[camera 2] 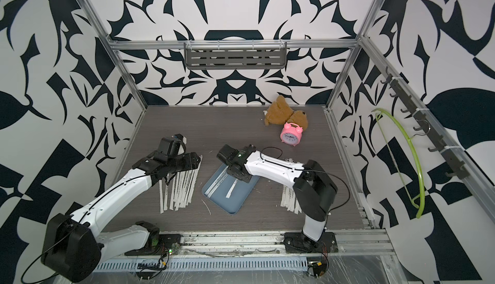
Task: Put the straws into the storage box
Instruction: Place the straw in the storage box.
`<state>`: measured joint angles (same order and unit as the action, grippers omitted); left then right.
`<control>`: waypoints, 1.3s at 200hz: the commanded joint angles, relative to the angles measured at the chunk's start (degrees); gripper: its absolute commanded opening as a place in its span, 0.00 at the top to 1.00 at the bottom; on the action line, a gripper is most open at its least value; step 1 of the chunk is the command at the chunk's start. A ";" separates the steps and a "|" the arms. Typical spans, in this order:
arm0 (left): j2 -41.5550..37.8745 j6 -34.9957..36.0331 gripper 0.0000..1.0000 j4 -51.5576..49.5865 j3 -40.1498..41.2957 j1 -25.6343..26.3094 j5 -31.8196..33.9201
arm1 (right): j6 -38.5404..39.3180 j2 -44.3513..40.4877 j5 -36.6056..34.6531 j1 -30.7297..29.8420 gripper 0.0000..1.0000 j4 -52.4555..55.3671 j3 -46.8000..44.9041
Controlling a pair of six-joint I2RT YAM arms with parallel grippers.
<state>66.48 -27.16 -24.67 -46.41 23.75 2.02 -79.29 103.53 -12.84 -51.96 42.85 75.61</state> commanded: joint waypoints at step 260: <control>-0.97 0.61 0.30 -1.65 1.03 -0.02 0.11 | -3.94 10.83 9.58 -0.77 0.86 -7.24 7.93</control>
<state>65.23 -26.61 -24.97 -44.93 23.75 2.55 -83.83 114.59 -2.68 -52.38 35.03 81.93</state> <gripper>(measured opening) 0.704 0.135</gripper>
